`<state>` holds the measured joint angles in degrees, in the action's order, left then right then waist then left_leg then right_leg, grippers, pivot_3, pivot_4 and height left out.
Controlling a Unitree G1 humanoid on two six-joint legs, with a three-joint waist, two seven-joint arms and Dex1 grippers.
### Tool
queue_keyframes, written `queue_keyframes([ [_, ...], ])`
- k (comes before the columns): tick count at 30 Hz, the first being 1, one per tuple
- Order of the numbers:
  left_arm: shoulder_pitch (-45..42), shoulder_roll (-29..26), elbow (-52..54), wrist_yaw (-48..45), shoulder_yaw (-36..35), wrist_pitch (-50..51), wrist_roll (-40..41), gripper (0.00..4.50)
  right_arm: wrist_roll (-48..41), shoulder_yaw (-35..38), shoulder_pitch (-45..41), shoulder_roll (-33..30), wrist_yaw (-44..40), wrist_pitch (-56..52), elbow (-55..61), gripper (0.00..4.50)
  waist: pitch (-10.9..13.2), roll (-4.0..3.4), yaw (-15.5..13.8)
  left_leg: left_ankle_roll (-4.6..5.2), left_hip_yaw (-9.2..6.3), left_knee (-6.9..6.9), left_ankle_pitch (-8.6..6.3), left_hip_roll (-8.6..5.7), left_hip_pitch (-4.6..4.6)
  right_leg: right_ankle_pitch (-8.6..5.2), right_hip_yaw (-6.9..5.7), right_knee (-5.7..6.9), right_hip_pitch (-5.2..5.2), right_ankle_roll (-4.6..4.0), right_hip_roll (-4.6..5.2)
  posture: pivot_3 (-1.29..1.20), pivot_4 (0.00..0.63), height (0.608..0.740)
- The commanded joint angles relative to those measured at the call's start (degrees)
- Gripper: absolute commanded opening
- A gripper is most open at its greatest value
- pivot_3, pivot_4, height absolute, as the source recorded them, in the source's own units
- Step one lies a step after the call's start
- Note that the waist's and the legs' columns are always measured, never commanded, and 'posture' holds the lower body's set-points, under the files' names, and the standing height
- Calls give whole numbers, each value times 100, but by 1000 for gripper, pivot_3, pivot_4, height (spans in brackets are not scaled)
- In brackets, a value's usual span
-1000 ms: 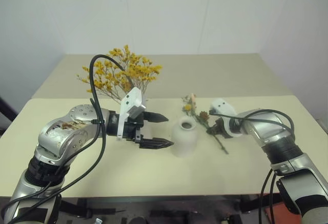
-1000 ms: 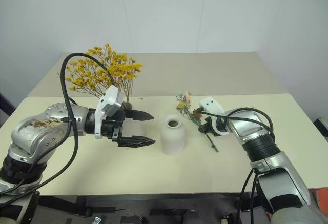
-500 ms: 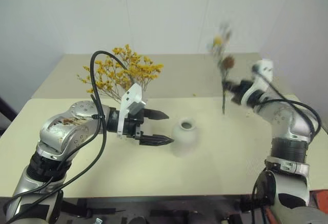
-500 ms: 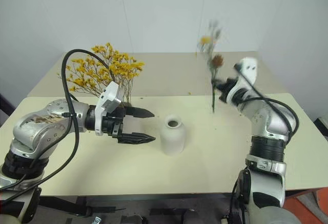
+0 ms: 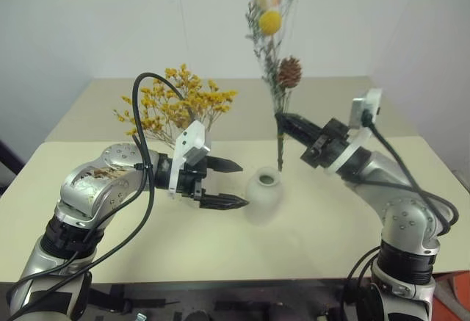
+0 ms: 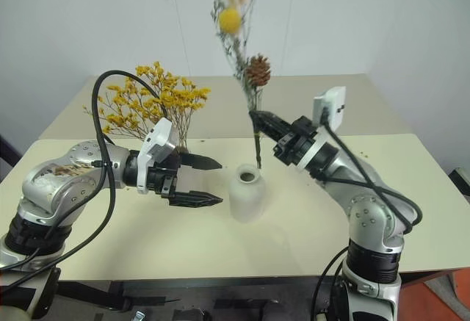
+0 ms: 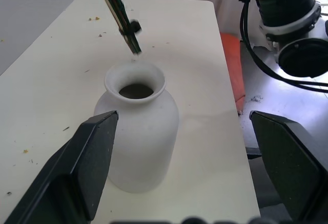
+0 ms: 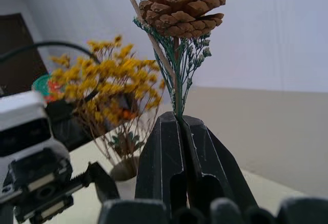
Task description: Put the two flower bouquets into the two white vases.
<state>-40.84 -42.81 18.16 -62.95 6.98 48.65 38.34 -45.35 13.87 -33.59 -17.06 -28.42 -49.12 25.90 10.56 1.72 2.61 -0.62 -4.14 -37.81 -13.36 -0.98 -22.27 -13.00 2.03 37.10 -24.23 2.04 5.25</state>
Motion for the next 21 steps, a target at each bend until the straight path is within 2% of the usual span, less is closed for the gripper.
queue_keyframes([
  [1,-92,-14,83,-60,-56,-132,-23,4500,185,-254,129,35,19,483,155,20,0,0,-2,0,0,0,0,0,0,0,0,0,0,0,0,0,150,740],
  [11,-79,-47,104,-96,-68,-139,-48,4500,661,-776,385,126,34,1195,-1,20,0,0,-4,0,0,0,0,0,-1,0,0,-1,-1,0,0,0,150,740],
  [15,-83,-57,95,-108,-70,-149,-63,4500,685,-822,553,102,27,1339,46,1109,0,0,-9,0,0,0,0,0,-1,0,0,-1,-1,0,0,0,150,740],
  [21,-92,-62,81,-136,-63,-163,-88,4500,597,-539,760,-281,-243,1528,70,3152,0,0,-12,0,0,0,0,0,0,0,0,-1,0,0,0,0,150,740],
])
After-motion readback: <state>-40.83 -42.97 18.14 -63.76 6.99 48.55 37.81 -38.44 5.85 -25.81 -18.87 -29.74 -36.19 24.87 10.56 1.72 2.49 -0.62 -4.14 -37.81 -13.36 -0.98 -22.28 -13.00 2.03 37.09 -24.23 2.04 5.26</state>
